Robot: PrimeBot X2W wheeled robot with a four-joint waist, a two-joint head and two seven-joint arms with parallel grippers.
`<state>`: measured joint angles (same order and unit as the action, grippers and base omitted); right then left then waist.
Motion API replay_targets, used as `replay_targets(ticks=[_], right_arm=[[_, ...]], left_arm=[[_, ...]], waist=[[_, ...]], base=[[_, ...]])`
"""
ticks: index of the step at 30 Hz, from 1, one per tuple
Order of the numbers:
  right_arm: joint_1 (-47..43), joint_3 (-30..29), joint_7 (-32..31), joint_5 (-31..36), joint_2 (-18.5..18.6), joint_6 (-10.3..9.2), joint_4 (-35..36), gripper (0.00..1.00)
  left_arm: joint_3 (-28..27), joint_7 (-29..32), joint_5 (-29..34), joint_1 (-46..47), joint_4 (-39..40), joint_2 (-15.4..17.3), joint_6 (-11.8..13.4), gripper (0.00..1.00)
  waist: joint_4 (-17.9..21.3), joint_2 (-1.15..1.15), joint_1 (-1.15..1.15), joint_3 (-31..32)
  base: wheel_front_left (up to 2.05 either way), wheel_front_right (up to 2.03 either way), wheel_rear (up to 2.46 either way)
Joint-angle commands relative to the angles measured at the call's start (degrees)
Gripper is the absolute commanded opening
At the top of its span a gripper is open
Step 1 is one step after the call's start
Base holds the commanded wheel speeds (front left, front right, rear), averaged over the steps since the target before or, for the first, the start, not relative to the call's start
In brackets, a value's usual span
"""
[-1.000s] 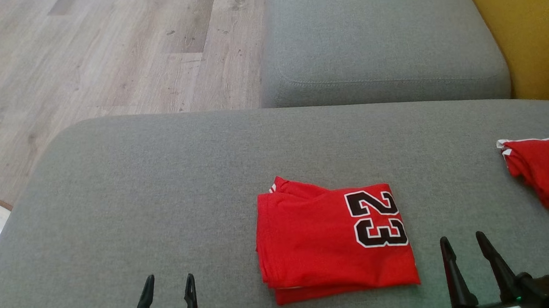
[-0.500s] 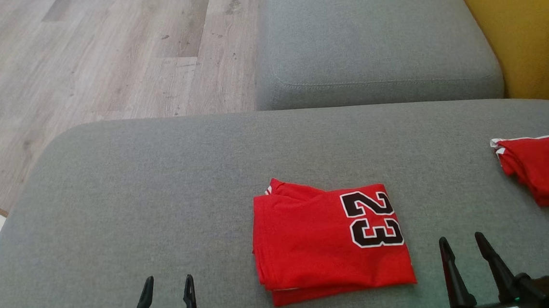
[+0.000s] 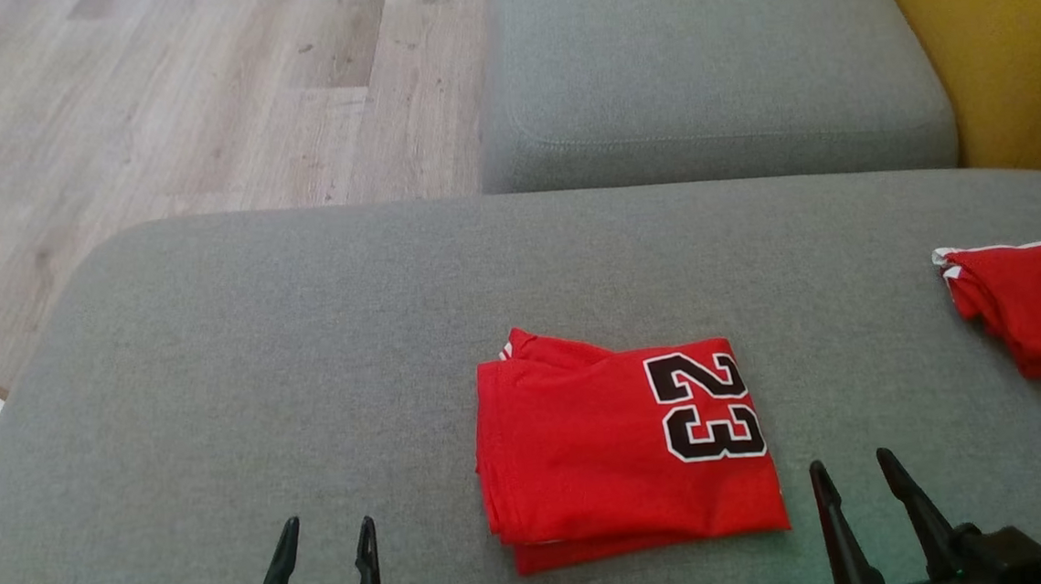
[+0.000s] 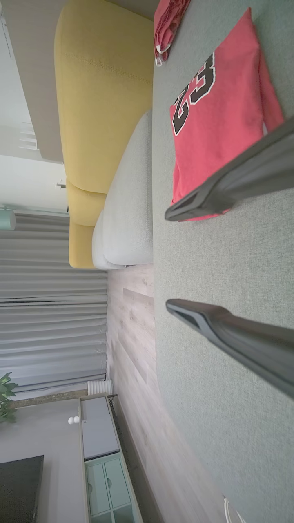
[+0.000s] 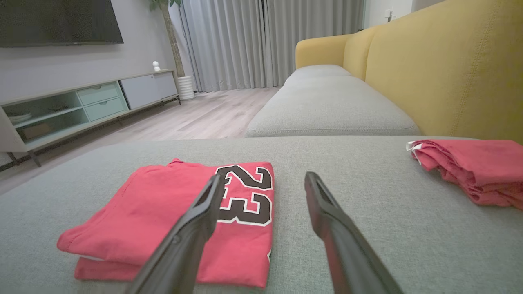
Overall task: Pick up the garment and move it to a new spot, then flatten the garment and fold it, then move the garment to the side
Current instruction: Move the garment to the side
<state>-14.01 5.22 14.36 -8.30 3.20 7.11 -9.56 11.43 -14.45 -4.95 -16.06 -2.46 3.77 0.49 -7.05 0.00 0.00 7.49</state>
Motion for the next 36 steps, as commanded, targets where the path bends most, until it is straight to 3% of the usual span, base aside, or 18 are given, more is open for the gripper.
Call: replay_targets(ticks=[1, 5, 10, 17, 24, 25, 26, 28, 36], right_arm=[[2.9, 1.7, 0.6, 0.7, 1.7, 0.37, 1.2, 1.00], [4.8, 1.2, 0.6, 0.1, 2.2, 0.37, -0.4, 1.00], [9.1, 2.0, 0.4, -2.6, 3.0, 0.37, -8.0, 1.00], [18.8, 4.2, -6.8, -9.1, 5.0, 0.37, -18.2, 1.00], [25.8, 9.1, -9.5, -13.9, 4.7, 0.37, -26.9, 1.00], [26.4, 9.9, -9.7, -14.1, 4.8, 0.37, -28.4, 0.93], [27.0, 10.6, -9.8, -14.2, 4.8, 0.37, -30.0, 0.49], [28.2, 12.1, -9.6, -14.9, 4.5, 0.37, -32.6, 0.00], [35.0, 13.9, -5.4, -16.1, 6.7, 0.37, -38.0, 0.00]], left_arm=[[-1.5, -0.5, 0.5, 2.0, 2.3, -0.8, -0.1, 1.00], [-0.9, -0.5, 0.4, 2.4, 2.7, -0.9, -0.2, 1.00], [-0.2, -0.5, -1.1, 3.3, 2.8, -0.9, 0.3, 1.00], [1.4, -0.5, -1.4, 4.9, 2.9, -0.9, 1.3, 1.00], [3.3, -0.5, -1.3, 6.0, 2.3, -0.9, 1.0, 1.00], [3.5, -0.5, -1.3, 6.2, 2.4, -0.9, 1.0, 1.00], [3.8, -0.5, -1.2, 6.3, 2.3, -0.9, 0.7, 1.00], [4.0, -0.5, -1.1, 6.7, 2.5, -0.9, 0.6, 1.00], [3.8, -0.5, -1.0, 7.9, 3.8, -0.9, 0.1, 1.00]], waist=[[-0.1, 0.00, 0.00, -0.9], [-0.4, 0.00, 0.00, -2.4], [-1.0, 0.00, 0.00, -4.3], [-1.4, 0.00, 0.00, -6.7], [-2.1, 0.00, 0.00, -8.0], [-2.1, 0.00, 0.00, -8.3], [-2.1, 0.00, 0.00, -8.5], [-2.1, 0.00, 0.00, -9.1], [0.3, 0.00, 0.00, -13.4]], base=[[0.00, 0.00, 0.00], [0.00, 0.00, 0.00], [0.00, 0.00, 0.00], [0.00, 0.00, 0.00], [0.00, 0.00, 0.00], [0.00, 0.00, 0.00], [0.00, 0.00, 0.00], [0.00, 0.00, 0.00], [0.00, 0.00, 0.00]])
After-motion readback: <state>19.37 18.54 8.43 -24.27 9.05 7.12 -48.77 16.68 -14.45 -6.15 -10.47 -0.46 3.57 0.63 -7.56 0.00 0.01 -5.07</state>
